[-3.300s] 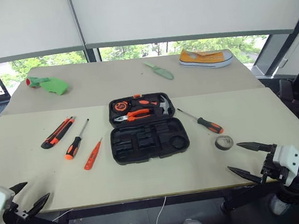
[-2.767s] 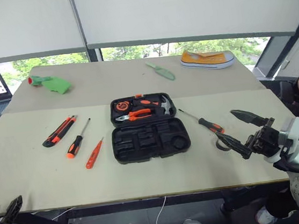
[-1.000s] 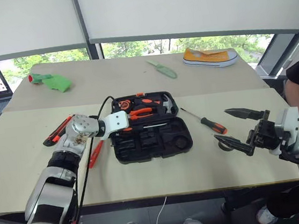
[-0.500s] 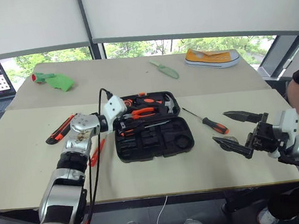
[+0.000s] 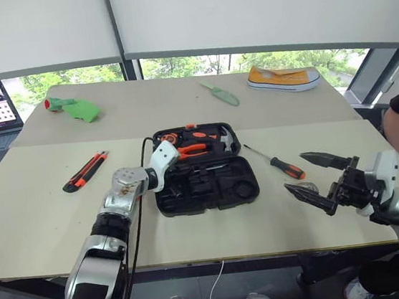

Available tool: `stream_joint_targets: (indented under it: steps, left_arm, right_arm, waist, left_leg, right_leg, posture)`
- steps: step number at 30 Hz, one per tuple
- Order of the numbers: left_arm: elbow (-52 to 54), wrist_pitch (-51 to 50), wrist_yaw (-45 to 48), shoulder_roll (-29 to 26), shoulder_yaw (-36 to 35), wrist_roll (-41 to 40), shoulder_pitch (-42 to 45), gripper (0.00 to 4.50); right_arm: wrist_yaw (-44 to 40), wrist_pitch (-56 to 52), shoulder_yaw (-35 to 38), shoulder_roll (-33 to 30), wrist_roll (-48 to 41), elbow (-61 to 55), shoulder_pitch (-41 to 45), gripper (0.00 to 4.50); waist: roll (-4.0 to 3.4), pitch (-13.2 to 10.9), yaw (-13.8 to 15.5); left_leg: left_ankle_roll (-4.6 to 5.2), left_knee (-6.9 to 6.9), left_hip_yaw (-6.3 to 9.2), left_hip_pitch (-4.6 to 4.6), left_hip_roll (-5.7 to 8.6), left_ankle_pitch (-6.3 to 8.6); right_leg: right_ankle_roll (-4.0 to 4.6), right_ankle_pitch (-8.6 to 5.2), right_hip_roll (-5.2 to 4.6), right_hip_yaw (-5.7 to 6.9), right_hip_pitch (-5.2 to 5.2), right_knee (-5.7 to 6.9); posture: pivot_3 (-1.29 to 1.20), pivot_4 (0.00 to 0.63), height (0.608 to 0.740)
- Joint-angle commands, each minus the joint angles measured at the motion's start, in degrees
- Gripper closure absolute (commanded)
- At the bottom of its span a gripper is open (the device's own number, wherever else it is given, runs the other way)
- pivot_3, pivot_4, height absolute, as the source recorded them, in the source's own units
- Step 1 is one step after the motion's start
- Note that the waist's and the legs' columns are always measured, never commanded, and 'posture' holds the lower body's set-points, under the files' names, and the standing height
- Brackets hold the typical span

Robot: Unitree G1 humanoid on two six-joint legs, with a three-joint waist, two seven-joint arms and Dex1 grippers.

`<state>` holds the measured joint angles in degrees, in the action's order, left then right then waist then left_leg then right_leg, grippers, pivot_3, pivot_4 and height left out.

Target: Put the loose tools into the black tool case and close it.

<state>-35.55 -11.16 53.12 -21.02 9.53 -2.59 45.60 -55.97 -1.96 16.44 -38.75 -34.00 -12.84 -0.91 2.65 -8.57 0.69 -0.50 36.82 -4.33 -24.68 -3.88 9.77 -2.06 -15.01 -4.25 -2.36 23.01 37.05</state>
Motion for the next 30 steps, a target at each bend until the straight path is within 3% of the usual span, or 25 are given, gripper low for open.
stream_joint_targets:
  steps: [1, 3, 6, 10, 14, 16, 23, 30]
  left_arm:
    - [0.11, -1.96, 0.21, 0.49, 1.46, 1.1, -1.19, 4.3]
    - [1.08, 1.61, 0.82, 0.49, 0.24, -0.02, -1.59, 4.3]
    - [3.26, 8.16, 3.15, 0.59, -5.63, -6.06, -1.92, 3.59]
    - [9.36, 13.02, 14.34, -4.69, -14.25, -17.13, -5.76, 2.05]
    - [15.81, 12.94, 22.19, -11.64, -18.12, -22.09, -14.3, 0.5]
    - [19.04, 10.65, 23.97, -14.71, -20.11, -24.25, -19.26, 0.03]
    - [21.23, 10.85, 24.36, -20.12, -27.75, -27.47, -30.93, 0.03]
    - [29.95, 6.94, 21.59, -17.75, -27.31, -30.8, -34.76, 0.03]
  right_arm:
    - [1.14, -0.71, 1.94, 0.18, -0.97, -2.51, -0.36, 0.0]
    - [1.89, -0.74, 2.25, 0.38, -0.74, -2.7, -0.61, 0.0]
    - [4.17, -0.69, 4.36, 0.72, -0.75, -2.37, -1.06, 0.0]
    - [5.66, 1.06, 10.31, 0.31, 0.97, 1.84, -5.17, 0.0]
    - [8.64, 3.07, 14.13, -0.51, 6.87, 7.42, -9.62, 0.0]
    - [10.29, 3.05, 15.48, -0.67, 8.76, 9.74, -11.16, 0.0]
    - [13.17, -5.41, 13.71, -4.29, 11.31, 7.05, -11.13, 0.0]
    - [11.82, -31.17, -1.59, -14.54, 10.12, 6.8, 11.23, 0.0]
  waist:
    - [-0.07, 0.04, -0.03]
    - [-0.08, 0.04, -0.02]
    - [-0.07, 0.04, -0.03]
    - [-0.06, 0.02, -0.09]
    - [-0.24, 0.1, -0.69]
    - [-0.36, 0.1, -0.88]
    - [-0.4, 0.06, -1.31]
    - [-0.42, 0.02, -1.8]
  left_leg:
    - [0.0, 0.0, 0.0, 0.01, 0.0, 0.0]
    - [0.0, 0.0, 0.0, 0.02, 0.0, 0.0]
    - [0.0, 0.0, 0.01, 0.0, 0.0, 0.0]
    - [0.01, 0.0, 0.04, -0.25, -0.02, 0.0]
    - [0.11, -0.06, 0.03, -0.16, -0.02, 0.07]
    - [0.14, -0.07, -0.04, -0.03, 0.0, 0.09]
    - [0.14, -0.06, -0.06, 0.07, -0.05, 0.08]
    - [0.11, -0.07, -0.39, 0.26, -0.13, 0.05]
  right_leg:
    - [0.0, 0.0, 0.0, 0.0, 0.0, 0.0]
    - [0.01, 0.0, 0.0, 0.0, 0.0, 0.01]
    - [0.01, 0.01, 0.0, -0.01, 0.02, 0.0]
    - [0.02, 0.01, 0.01, 0.02, 0.22, -0.02]
    - [0.03, 0.0, 0.0, 0.01, 0.15, -0.05]
    - [0.01, -0.02, -0.06, -0.02, 0.05, -0.06]
    - [0.34, -0.18, -0.12, 0.0, 0.07, -0.04]
    - [0.22, -0.02, -0.19, -0.16, 0.12, -0.06]
  posture:
    - [0.0, 0.15, 0.74]
    - [0.0, 0.15, 0.74]
    - [0.0, 0.15, 0.74]
    - [0.0, 0.15, 0.74]
    - [0.0, 0.15, 0.74]
    - [0.0, 0.15, 0.74]
    - [0.0, 0.15, 0.74]
    - [0.0, 0.15, 0.74]
